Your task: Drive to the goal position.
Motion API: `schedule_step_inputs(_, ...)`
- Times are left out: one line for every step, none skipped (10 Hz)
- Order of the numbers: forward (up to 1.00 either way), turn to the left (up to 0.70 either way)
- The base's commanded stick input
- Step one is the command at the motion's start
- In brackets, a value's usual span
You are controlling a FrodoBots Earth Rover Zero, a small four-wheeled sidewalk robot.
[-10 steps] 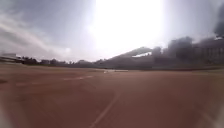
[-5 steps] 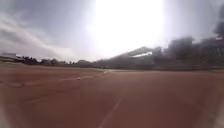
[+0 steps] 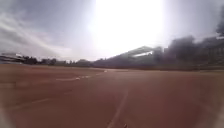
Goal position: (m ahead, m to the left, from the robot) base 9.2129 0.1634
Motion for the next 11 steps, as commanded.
schedule_step_inputs(0.70,0.00)
schedule_step_inputs(0.70,0.00)
schedule_step_inputs(0.70,0.00)
schedule_step_inputs(0.70,0.00)
schedule_step_inputs(0.70,0.00)
schedule_step_inputs(0.70,0.00)
schedule_step_inputs(0.70,0.00)
schedule_step_inputs(0.70,0.00)
schedule_step_inputs(0.70,0.00)
schedule_step_inputs(0.70,0.00)
schedule_step_inputs(0.70,0.00)
